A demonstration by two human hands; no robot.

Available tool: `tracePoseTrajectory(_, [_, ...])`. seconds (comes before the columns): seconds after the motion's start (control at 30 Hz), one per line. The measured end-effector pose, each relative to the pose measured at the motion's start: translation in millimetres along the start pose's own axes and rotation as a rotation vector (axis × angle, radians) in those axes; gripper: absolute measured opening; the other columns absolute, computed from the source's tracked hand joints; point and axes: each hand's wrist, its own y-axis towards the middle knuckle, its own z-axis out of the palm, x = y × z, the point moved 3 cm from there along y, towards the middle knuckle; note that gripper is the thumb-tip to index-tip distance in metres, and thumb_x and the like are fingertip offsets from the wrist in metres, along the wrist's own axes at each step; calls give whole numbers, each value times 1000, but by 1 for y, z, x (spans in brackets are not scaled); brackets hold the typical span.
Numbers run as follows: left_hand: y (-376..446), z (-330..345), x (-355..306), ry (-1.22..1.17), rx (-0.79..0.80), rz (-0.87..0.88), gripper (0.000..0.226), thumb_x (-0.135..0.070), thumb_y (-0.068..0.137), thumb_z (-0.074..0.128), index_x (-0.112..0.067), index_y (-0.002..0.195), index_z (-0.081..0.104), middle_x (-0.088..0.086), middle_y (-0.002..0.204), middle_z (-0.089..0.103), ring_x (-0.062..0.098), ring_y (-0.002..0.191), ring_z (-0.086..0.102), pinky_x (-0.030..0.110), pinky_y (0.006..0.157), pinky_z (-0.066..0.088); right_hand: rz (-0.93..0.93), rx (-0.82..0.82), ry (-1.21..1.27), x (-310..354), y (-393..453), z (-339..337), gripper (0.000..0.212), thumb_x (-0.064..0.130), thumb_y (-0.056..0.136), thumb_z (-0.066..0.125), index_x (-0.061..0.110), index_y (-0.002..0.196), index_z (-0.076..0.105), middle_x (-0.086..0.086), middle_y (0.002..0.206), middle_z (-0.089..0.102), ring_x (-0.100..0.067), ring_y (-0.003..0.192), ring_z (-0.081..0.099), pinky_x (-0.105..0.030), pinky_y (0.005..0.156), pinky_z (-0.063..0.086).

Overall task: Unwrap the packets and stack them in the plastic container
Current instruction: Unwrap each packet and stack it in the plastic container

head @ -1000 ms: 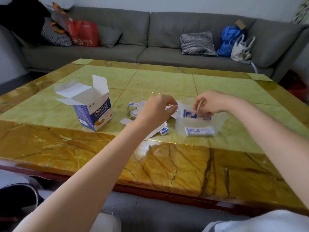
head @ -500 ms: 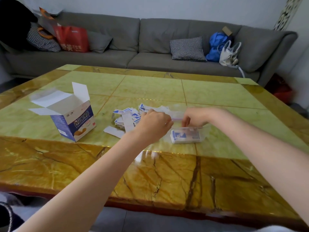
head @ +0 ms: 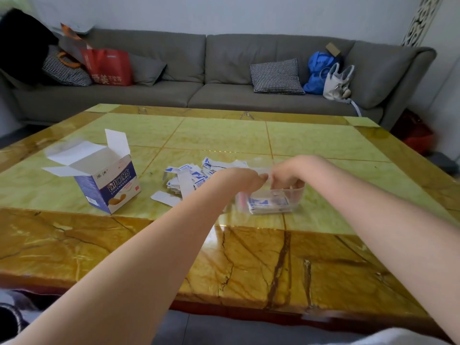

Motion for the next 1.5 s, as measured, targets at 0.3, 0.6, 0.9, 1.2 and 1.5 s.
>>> tracePoseTrajectory(0.3, [8, 2, -1, -53, -41, 27, 59, -41, 100, 14, -1, 136, 39, 13, 132, 54, 29, 130, 41, 36, 107, 27, 9, -27, 27, -6, 3, 3, 33, 22, 84, 62, 4, 112, 62, -10, 110, 67, -25, 96, 65, -34, 84, 51])
tracePoseTrajectory(0.6, [2, -29, 12, -108, -365, 134, 53, -38, 99, 25, -4, 107, 64, 7, 94, 73, 16, 60, 52, 27, 67, 45, -36, -199, 198, 7, -25, -25, 23, 9, 90, 52, -7, 105, 57, -21, 90, 61, -31, 70, 63, -43, 82, 56])
tracePoseTrajectory(0.9, [-31, -5, 121, 3, -449, 52, 40, -5, 92, 38, -19, 124, 56, 5, 127, 58, 23, 103, 58, 30, 81, 45, -372, -394, 210, 124, -55, -14, 24, 1, 87, 42, 6, 94, 64, -12, 90, 62, -29, 87, 60, -28, 65, 47])
tracePoseTrajectory(1.2, [-14, 37, 174, 102, -385, 128, 60, -6, 87, 47, -29, 141, 31, 4, 143, 42, 26, 125, 46, 36, 102, 41, -334, -432, 277, 154, -19, 54, 36, 21, 93, 43, 31, 128, 46, -3, 153, 7, -42, 131, 26, -47, 101, 33])
tracePoseTrajectory(1.5, [-22, 30, 171, 205, -421, 199, 45, -19, 89, 56, -21, 132, 45, 1, 124, 54, 20, 117, 50, 27, 97, 38, -355, -492, 233, 157, -16, 51, 33, 19, 89, 53, 19, 122, 53, -3, 131, 39, -31, 118, 39, -43, 97, 39])
